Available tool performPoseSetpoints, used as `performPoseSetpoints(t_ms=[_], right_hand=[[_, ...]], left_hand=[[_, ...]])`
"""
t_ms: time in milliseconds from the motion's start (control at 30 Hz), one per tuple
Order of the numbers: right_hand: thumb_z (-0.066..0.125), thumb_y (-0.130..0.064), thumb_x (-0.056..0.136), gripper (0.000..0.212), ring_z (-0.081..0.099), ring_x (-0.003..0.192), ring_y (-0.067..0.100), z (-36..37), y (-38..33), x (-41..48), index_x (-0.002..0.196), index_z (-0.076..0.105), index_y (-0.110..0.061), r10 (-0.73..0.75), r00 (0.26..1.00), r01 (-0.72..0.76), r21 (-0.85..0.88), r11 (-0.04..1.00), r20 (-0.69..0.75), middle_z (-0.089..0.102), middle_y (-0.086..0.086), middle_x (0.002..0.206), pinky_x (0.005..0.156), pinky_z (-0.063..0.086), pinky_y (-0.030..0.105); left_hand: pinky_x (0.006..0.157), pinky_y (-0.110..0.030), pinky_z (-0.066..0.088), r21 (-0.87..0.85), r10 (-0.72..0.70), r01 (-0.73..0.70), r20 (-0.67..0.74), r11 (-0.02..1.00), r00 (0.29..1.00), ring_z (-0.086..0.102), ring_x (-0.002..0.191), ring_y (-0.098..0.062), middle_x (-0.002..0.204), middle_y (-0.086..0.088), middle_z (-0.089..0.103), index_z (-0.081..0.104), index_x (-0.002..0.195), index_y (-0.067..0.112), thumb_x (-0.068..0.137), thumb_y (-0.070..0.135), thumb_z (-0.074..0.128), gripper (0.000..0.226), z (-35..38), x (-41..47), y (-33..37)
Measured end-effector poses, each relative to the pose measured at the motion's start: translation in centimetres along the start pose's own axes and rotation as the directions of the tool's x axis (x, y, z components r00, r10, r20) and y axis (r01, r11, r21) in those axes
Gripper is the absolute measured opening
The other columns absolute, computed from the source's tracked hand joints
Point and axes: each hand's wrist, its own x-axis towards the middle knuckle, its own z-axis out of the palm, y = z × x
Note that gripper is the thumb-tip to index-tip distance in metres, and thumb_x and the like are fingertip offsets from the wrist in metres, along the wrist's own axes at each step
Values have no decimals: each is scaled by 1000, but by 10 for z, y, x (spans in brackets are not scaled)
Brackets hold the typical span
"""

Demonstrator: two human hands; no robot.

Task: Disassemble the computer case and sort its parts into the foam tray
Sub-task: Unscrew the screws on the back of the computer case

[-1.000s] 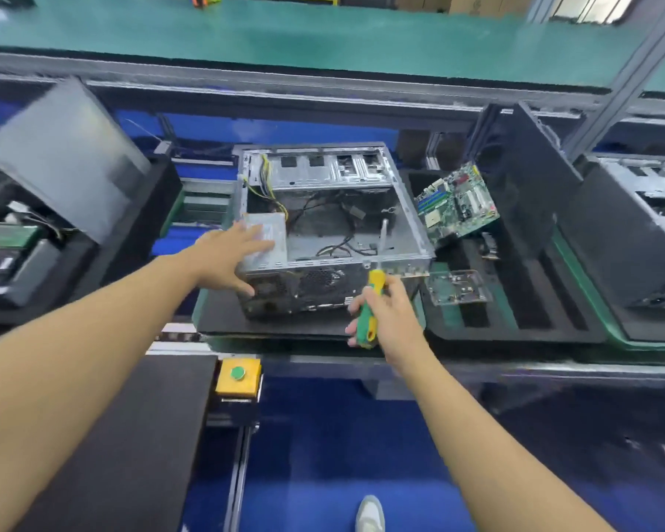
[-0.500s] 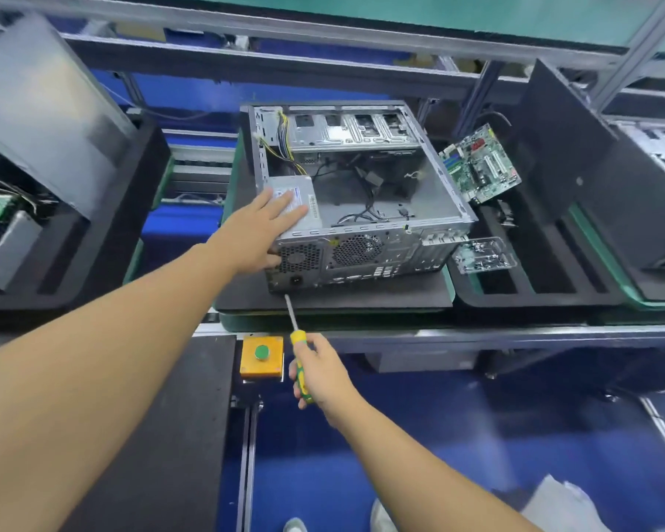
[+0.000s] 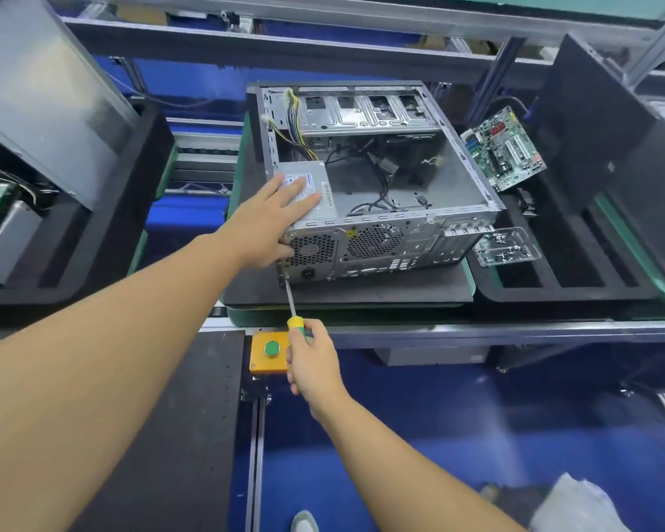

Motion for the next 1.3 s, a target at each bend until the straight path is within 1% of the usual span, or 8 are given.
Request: performPoseSetpoints(t_ms=[233, 567, 800, 833, 900, 1000, 1167, 1300], right_hand=[[44, -32, 104, 15, 40, 57, 14, -2, 0, 2, 115, 54, -31, 14, 1000, -14, 14, 1000, -11, 54, 4, 82, 41, 32, 24], [45, -32, 105, 11, 42, 59, 12, -3, 1, 1, 106, 52, -40, 33, 999, -33, 54, 998, -3, 55, 2, 81, 41, 33, 24], [43, -37, 105, 17, 50, 71, 11, -3, 14, 14, 113, 55, -27, -70, 996, 55, -240, 969, -52, 59, 0, 91, 59, 42, 29], [44, -35, 105, 17, 49, 68, 11, 0, 15, 15, 113, 55, -26, -58, 997, 45, -218, 975, -53, 59, 0, 90, 58, 42, 29], [47, -30, 103, 16, 46, 59, 11, 7, 16, 14, 112, 57, -20, 25, 999, -25, -9, 1000, -21, 56, 1, 83, 49, 40, 28], [53, -25, 101, 21, 46, 52, 14, 8, 11, 11, 109, 64, -10, 166, 981, -188, 302, 935, 96, 58, 2, 70, 42, 36, 25], [34, -27, 102, 38, 44, 53, 17, -12, -4, 18, 97, 63, -3, 229, 904, -366, 378, 850, 360, 55, 5, 67, 47, 39, 27], [39, -23, 107, 27, 54, 59, 15, -13, -1, 16, 107, 58, -4, 187, 931, -306, 388, 869, 314, 55, 5, 73, 60, 58, 38]], left_hand=[[120, -47, 24, -44, -12, 12, 3, 999, 1000, -6, 153, -26, 167, 1, 0, 7, 159, 33, 85, 28, 77, 101, -1, 1, 1], [114, -47, 33, -60, -23, 23, -1, 998, 1000, -6, 153, -24, 167, 4, -1, 6, 158, 35, 86, 27, 76, 101, -1, 0, 0], [116, -48, 32, -85, -33, 32, -5, 996, 999, -7, 153, -23, 167, 4, -1, 8, 158, 36, 86, 24, 76, 101, -1, 0, 2], [117, -49, 30, -88, -33, 32, -5, 996, 999, -7, 153, -23, 167, 4, -1, 8, 158, 36, 85, 24, 76, 101, 0, 0, 1], [118, -49, 28, -100, -33, 33, -4, 994, 999, -8, 153, -23, 167, 4, -2, 8, 158, 36, 86, 24, 76, 101, 1, -1, 1], [119, -49, 25, -113, -30, 30, -5, 993, 1000, -8, 153, -23, 167, 4, -2, 8, 158, 35, 86, 23, 76, 100, 2, -1, 1], [119, -50, 26, -126, -31, 29, -14, 992, 999, -8, 153, -23, 167, 3, 0, 9, 158, 35, 86, 21, 76, 100, 3, 0, 0], [118, -50, 27, -141, -32, 28, -25, 990, 999, -7, 153, -23, 167, 2, 2, 10, 158, 35, 85, 19, 76, 99, 4, -1, 0]])
